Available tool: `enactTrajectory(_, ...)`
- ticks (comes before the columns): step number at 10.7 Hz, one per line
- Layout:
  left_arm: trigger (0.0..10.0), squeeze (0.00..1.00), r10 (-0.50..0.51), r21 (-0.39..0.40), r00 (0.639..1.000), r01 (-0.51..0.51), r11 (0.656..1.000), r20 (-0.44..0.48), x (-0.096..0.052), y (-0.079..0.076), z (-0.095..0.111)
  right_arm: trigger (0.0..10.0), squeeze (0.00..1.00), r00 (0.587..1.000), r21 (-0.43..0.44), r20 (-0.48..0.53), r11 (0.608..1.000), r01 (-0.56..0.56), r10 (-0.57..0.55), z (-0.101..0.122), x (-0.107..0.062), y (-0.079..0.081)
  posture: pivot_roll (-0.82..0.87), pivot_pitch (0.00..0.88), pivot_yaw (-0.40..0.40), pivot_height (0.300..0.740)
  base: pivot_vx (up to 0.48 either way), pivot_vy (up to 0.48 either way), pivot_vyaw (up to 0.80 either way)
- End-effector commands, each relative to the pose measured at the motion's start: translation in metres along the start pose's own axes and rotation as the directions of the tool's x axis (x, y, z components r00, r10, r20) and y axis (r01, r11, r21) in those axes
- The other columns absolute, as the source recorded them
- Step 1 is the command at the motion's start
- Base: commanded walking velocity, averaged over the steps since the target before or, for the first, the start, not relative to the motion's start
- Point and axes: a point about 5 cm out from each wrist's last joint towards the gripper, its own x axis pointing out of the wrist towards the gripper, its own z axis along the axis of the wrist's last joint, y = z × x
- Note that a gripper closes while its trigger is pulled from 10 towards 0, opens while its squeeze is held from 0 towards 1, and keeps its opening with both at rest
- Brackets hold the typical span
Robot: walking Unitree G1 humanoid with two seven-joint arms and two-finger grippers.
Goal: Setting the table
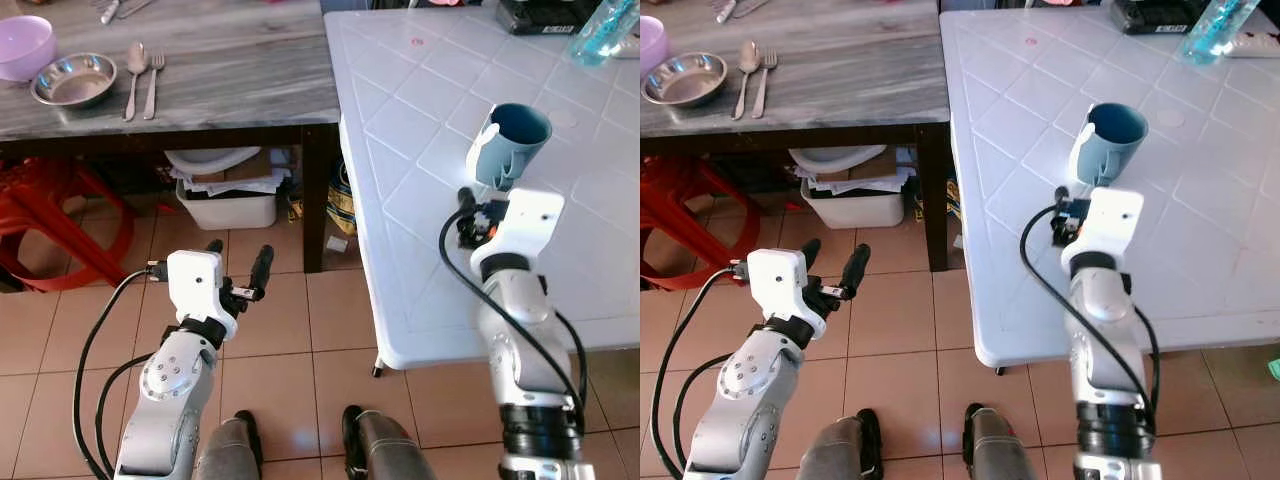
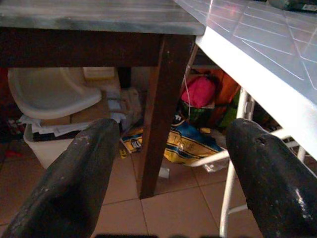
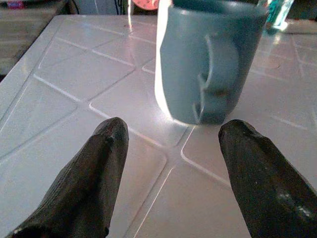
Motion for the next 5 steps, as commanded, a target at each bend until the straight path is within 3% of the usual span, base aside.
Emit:
enactTrajectory(1,10.0,0.0,-0.013,-0.003,1.0,0.013,1.0,-0.003,-0.0018,-0.0019,0.0006,10.0,0.0,1.0,0.002,0.005,1.0,-0.009,0.009,0.0017,-0.0036,0.0015,-0.02,0.241,0.009,0.74,0.0,0.0,0.0)
enactTrajectory(2,10.0,0.0,-0.013,-0.006,1.0,0.013,1.0,-0.002,-0.0019,-0.0021,0.0006,10.0,0.0,1.0,-0.003,0.008,1.0,-0.006,0.006,0.0014,-0.008,-0.0002,-0.02,0.242,0.008,0.74,0.0,0.0,-0.8)
enactTrajectory(5,10.0,0.0,-0.019,-0.01,1.0,0.019,1.0,-0.004,-0.0018,-0.0026,0.0007,10.0,0.0,0.999,-0.043,0.051,0.999,-0.004,0.006,0.0097,-0.0013,-0.0015,-0.03,0.246,0.012,0.74,0.0,0.0,0.0)
